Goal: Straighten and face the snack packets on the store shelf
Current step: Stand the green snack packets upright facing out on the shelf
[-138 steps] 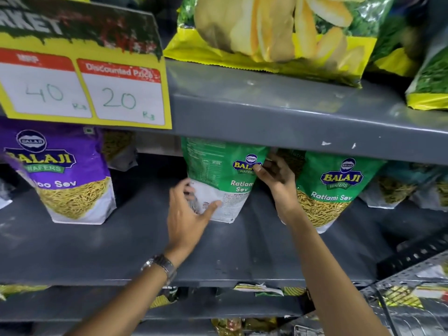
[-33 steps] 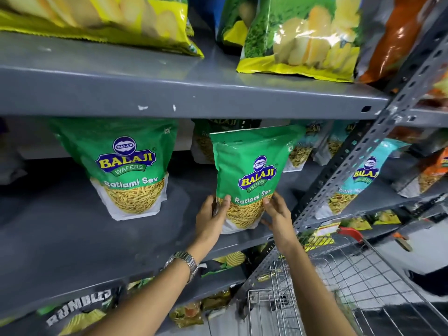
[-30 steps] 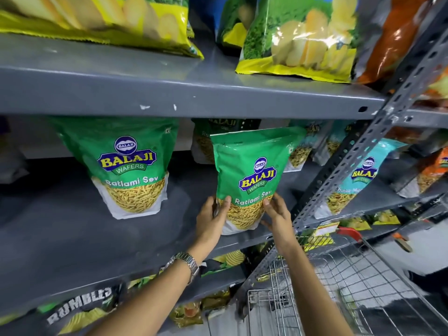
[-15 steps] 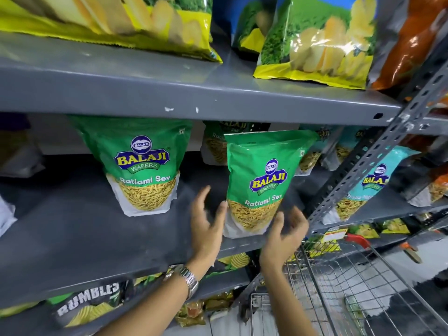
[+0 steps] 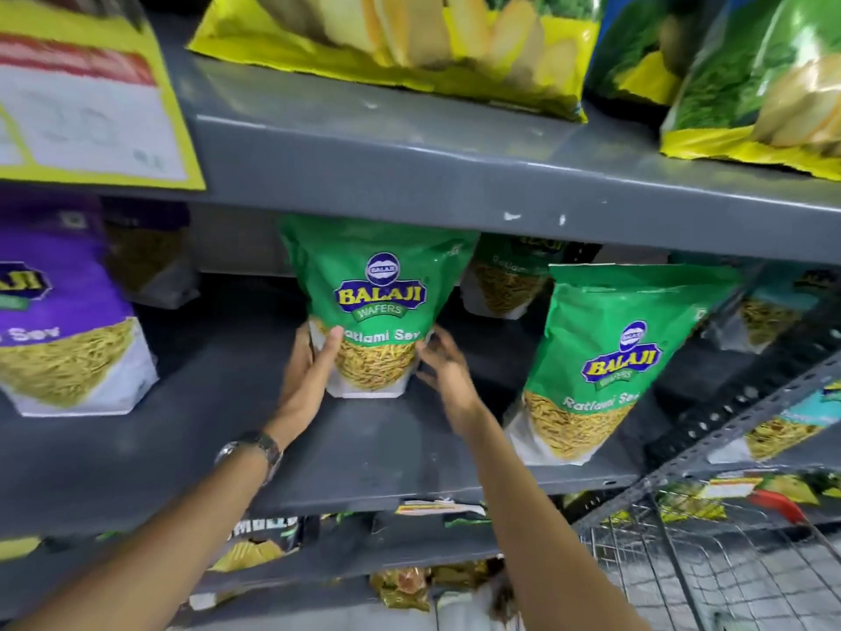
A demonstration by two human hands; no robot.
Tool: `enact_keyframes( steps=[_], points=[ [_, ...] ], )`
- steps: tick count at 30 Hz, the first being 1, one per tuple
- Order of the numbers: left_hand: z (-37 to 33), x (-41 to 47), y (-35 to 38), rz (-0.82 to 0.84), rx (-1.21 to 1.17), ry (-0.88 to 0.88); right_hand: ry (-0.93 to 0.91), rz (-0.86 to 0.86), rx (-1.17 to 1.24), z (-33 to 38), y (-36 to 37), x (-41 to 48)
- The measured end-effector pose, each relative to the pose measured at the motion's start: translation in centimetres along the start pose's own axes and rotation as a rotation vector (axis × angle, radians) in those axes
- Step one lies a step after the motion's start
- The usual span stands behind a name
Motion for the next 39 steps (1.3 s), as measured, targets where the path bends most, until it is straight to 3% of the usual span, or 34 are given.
enact_keyframes(
  steps=[20, 39],
  points=[
    [0.3, -8.5, -0.8, 0.125, 0.013, -0.069, -0.063, 0.060, -0.148, 0.8, -2.3, -8.6],
    [1.2, -8.7, -0.4, 0.126, -0.046, -0.085, -0.113, 0.001, -0.062, 0.0, -2.5, -9.5]
  ],
)
Point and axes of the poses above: each hand's wrist, its own x-axis towards the middle knuckle, its own y-axis out of the palm, z = x × y, the point moved 7 cm from there along x, towards the middle knuckle, and after that the axes turned 11 degrees about -y, right-handed, at the moved point
